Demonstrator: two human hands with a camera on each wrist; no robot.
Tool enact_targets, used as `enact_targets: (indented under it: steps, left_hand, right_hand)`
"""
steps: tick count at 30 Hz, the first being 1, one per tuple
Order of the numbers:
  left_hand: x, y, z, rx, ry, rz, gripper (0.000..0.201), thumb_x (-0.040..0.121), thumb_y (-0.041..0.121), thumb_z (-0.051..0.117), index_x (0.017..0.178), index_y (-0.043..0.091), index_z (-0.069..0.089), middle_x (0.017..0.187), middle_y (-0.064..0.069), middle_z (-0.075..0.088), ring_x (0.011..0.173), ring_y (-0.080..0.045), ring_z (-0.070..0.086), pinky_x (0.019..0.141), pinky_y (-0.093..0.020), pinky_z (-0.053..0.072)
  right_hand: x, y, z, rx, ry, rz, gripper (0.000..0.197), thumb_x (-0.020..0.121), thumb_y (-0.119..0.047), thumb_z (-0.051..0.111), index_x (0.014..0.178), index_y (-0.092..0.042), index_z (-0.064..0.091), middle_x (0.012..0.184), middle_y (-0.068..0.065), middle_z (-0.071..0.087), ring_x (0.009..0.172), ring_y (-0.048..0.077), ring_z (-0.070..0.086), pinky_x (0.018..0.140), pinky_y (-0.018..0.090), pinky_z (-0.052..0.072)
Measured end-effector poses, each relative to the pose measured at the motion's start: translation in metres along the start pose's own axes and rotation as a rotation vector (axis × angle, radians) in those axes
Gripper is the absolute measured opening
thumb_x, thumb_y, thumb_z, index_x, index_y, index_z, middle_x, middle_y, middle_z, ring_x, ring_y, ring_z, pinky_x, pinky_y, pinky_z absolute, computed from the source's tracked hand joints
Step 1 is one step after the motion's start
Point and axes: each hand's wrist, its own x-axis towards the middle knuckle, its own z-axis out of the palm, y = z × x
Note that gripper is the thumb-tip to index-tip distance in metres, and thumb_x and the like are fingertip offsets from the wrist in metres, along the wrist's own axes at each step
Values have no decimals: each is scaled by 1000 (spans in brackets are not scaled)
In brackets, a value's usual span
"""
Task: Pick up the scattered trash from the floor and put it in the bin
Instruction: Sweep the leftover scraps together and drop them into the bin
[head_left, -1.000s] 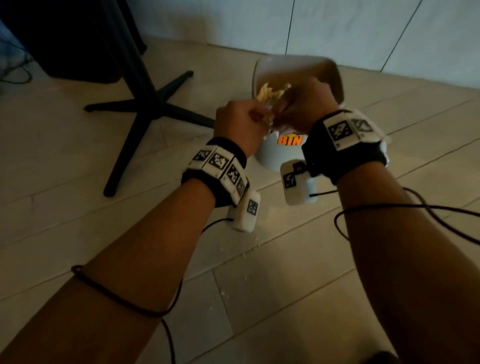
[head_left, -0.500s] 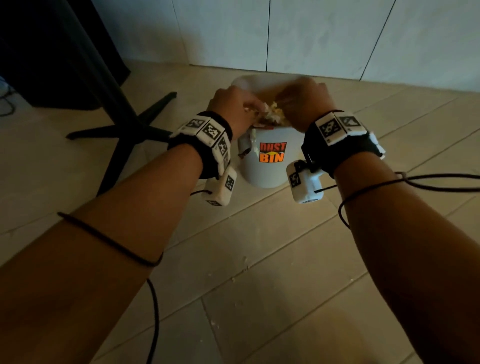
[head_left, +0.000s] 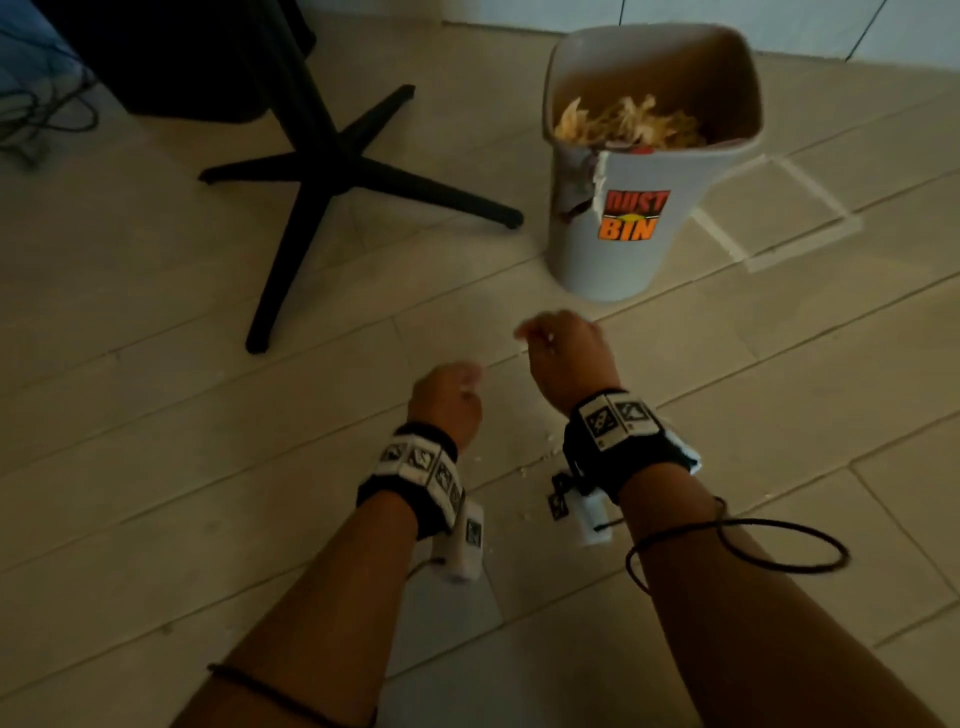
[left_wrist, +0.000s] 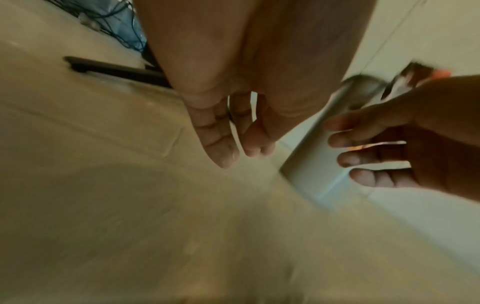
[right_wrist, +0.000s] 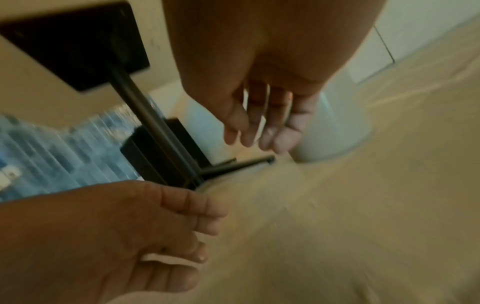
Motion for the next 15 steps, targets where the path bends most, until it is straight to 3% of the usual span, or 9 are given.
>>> enact_targets:
  steps: [2, 5, 8, 10, 12, 14, 15]
  left_hand:
    - [-22, -30, 23, 53, -145, -63, 46, 93, 6, 46, 138, 17, 50, 147, -6, 43, 136, -25, 39, 112, -28, 30]
    - [-48, -49, 48, 283, -315, 51, 61, 97, 15, 41, 153, 19, 17, 162, -1, 5, 149, -22, 4, 121, -35, 10]
    - [-70, -51, 67, 492, -398, 168, 70, 96, 18, 41, 153, 17, 0, 161, -2, -13, 148, -24, -12, 121, -40, 0]
    - [-85, -60, 79, 546, -414, 214, 71, 95, 17, 40, 153, 15, -1, 161, -5, -11, 148, -25, -12, 121, -40, -2]
    - [-103, -68, 83, 558, -390, 333, 67, 94, 18, 35, 153, 13, 4, 162, -6, -1, 148, -22, -9, 121, -38, 1]
    - [-120, -75, 76, 389, -332, 360, 63, 92, 13, 39, 152, 16, 20, 160, -2, 17, 148, -17, 9, 120, -33, 14]
    - [-127, -79, 70, 285, -271, 329, 59, 91, 10, 43, 149, 17, 32, 156, -1, 29, 146, -18, 23, 116, -33, 25]
  right_hand:
    - [-17, 24, 23, -105, -176, 124, 39, 90, -9, 45, 121, -22, 64, 133, 8, 55, 124, 29, 50, 103, 35, 40]
    - [-45, 52, 50, -282, -348, 204, 56, 93, -10, 41, 148, -19, 34, 158, 6, 25, 145, 26, 23, 116, 44, 26]
    - [-84, 67, 73, -464, -461, 211, 71, 91, -12, 40, 155, -18, 9, 164, 3, -4, 151, 24, -3, 121, 48, 7]
    - [-111, 69, 85, -493, -448, 154, 77, 88, -12, 44, 155, -18, 8, 163, 3, -8, 150, 22, -8, 121, 45, -1]
    - [-132, 69, 93, -459, -455, 95, 74, 87, -11, 46, 154, -18, 16, 164, 3, -2, 151, 21, -6, 120, 42, -5]
    - [-146, 69, 95, -394, -474, 43, 67, 83, -10, 46, 149, -16, 33, 162, 4, 15, 151, 24, 6, 121, 41, -1]
    - [-151, 70, 94, -355, -429, 19, 65, 78, -8, 46, 143, -14, 45, 157, 7, 31, 148, 27, 19, 122, 44, 9]
